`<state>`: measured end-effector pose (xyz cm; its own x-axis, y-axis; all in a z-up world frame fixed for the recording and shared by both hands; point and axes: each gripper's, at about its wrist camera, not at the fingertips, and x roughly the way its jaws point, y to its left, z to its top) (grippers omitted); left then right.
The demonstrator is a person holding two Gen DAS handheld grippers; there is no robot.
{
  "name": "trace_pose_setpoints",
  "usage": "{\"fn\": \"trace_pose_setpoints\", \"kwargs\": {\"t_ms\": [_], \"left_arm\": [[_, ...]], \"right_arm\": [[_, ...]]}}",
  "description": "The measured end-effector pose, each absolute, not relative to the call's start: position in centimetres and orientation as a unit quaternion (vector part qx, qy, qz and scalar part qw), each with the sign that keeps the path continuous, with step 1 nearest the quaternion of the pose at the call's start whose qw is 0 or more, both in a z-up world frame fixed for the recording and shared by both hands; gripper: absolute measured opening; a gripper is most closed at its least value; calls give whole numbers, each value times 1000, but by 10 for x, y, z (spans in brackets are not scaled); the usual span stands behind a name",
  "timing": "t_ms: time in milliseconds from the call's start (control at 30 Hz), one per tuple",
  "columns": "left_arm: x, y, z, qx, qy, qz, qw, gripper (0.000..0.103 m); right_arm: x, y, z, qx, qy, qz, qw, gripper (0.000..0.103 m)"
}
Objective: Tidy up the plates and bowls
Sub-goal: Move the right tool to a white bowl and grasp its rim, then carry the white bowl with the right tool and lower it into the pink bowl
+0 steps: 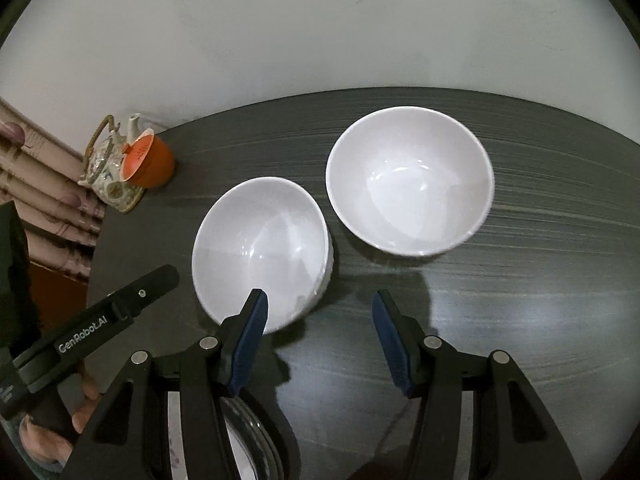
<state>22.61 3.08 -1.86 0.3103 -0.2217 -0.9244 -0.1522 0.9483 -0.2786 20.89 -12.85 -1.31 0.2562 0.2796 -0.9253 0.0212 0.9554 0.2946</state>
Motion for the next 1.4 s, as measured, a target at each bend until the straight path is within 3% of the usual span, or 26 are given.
{"fn": "trace_pose_setpoints", "kwargs": {"t_ms": [200, 267, 467, 567, 1400], "left_arm": [[235, 19, -39, -156, 605, -30, 781, 40], [237, 17, -43, -152, 606, -32, 780, 27], [241, 15, -49, -165, 603, -49, 779, 10], [239, 14, -48, -163, 602, -46, 781, 9], [180, -7, 16, -133, 570, -42, 810, 9]], "right_arm": [[224, -130, -35, 136, 619, 69, 771, 46], [227, -130, -41, 140, 623, 67, 767, 46], [230, -131, -54, 153, 630, 69, 758, 25], [229, -129, -57, 152, 633, 72, 756, 16], [183, -124, -11, 142, 618, 88, 768, 16]]}}
